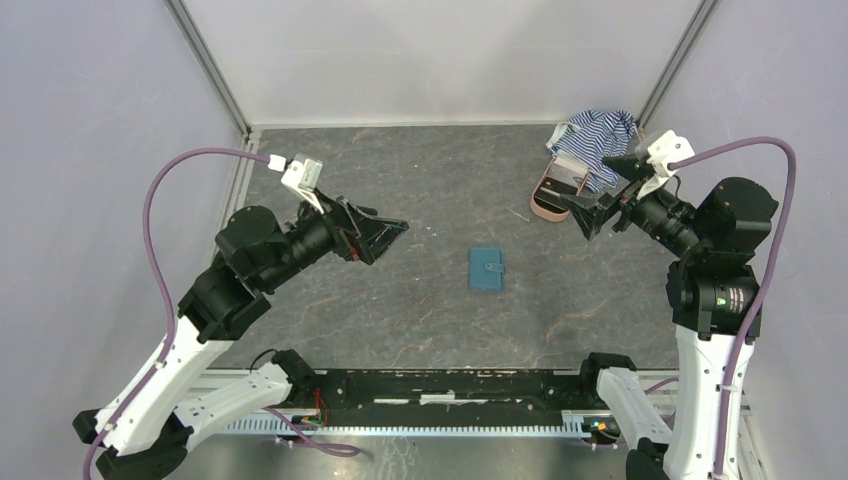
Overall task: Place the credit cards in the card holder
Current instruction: Reset both arms
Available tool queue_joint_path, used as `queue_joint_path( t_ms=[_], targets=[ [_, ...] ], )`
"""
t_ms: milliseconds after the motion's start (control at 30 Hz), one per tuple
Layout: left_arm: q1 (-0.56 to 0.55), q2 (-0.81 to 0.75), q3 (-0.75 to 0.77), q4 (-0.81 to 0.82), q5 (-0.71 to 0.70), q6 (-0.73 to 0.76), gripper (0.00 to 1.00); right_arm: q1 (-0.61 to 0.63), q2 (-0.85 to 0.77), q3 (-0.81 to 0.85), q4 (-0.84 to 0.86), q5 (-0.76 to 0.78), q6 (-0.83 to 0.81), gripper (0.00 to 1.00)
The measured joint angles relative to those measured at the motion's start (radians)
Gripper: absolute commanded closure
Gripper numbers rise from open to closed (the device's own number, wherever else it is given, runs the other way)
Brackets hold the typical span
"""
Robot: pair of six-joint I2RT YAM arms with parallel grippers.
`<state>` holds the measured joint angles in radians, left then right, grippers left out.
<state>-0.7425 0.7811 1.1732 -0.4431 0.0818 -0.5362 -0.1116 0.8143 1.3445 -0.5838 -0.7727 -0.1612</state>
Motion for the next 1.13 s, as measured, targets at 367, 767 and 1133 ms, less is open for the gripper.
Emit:
queue_joint_path(
  t_ms=[367,767,1133],
  targets=[
    [0.000,-0.012,-0.011,0.004,0.000,0.000,0.00,-0.002,0.000,0.000,0.003,-0.022,0.004,0.02],
    [0.000,-0.018,-0.031,0.010,0.001,-0.001,0.00,-0.008,-0.002,-0.001,0.003,-0.035,0.003,0.02],
    [0.000,-0.024,-0.036,0.012,0.004,-0.001,0.00,-0.019,-0.001,-0.010,0.014,-0.036,0.003,0.02]
  ],
)
